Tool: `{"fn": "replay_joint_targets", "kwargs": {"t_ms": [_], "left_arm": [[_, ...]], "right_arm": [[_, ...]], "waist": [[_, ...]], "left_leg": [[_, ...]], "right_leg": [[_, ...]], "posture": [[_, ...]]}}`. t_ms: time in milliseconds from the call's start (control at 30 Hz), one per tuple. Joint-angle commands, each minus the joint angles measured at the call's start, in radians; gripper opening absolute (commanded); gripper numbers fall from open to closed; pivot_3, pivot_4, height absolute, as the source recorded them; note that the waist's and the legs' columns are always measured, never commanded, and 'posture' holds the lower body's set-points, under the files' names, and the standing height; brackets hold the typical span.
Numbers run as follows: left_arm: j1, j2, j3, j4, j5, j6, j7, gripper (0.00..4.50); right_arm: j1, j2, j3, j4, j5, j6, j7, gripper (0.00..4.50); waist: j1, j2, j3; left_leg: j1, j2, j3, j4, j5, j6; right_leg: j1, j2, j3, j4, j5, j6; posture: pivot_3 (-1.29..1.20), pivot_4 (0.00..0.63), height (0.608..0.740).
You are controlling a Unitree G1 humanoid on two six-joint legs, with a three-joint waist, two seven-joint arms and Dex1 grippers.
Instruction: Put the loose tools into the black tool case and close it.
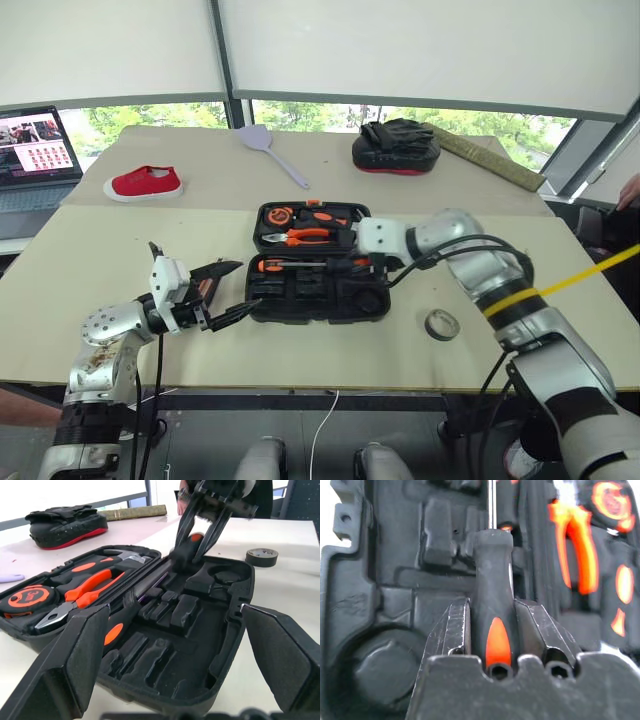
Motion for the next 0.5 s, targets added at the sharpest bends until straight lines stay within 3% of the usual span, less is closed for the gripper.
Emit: {"fn": "replay_joint_targets", "kwargs": {"t_ms": [33,167,233,367,400,500], "left_arm": [[0.001,0.004,-0.003,-0.025,0.004,-0.018,0.008,4.50],[0.002,0.007,-0.001,-0.030,0.006,-0.020,0.012,4.50],[0.004,0.009,0.002,-0.030,0.006,-0.020,0.014,4.50],[0.005,0.009,0.004,-0.026,0.006,-0.024,0.017,4.50],[0.004,0.009,0.004,-0.025,0.006,-0.025,0.018,4.50],[0.002,0.009,0.004,-0.020,0.007,-0.029,0.021,4.50]], "right_arm": [[-0.036,0.026,-0.001,0.069,-0.044,-0.038,-0.014,0.98],[-0.040,0.039,-0.014,0.108,-0.080,-0.054,-0.067,0.98],[-0.035,0.015,-0.023,0.101,-0.082,-0.045,-0.043,1.99],[-0.031,-0.015,-0.053,0.075,-0.052,-0.127,-0.013,3.35],[-0.037,-0.009,-0.082,0.078,-0.020,-0.166,-0.012,3.59],[-0.053,0.020,-0.170,0.101,0.082,-0.210,0.005,3.59]], "waist": [[-0.001,0.000,0.000],[-0.008,0.000,0.000],[-0.008,0.000,0.000],[-0.007,0.000,0.000],[-0.008,0.000,0.000],[-0.014,0.000,0.000]], "left_leg": [[-0.002,0.000,0.000,0.000,0.000,0.000],[-0.001,0.000,0.002,0.001,0.000,0.000],[0.000,0.000,0.002,0.001,0.001,-0.001],[0.000,0.000,0.002,0.001,0.001,-0.001],[0.000,0.000,0.002,0.001,0.001,-0.001],[0.000,0.000,0.002,0.000,0.001,-0.001]], "right_leg": [[-0.002,0.000,0.000,0.001,0.000,0.000],[-0.004,0.001,0.002,0.008,0.000,0.000],[-0.005,0.001,0.002,0.009,0.000,-0.001],[-0.004,0.000,0.003,0.009,0.000,-0.001],[-0.004,0.000,0.003,0.009,0.000,-0.001],[-0.005,0.001,0.003,0.009,0.000,-0.001]], "posture": [[0.00,0.150,0.740],[0.00,0.150,0.740],[0.00,0.150,0.740],[0.00,0.150,0.740],[0.00,0.150,0.740],[0.00,0.150,0.740]]}}
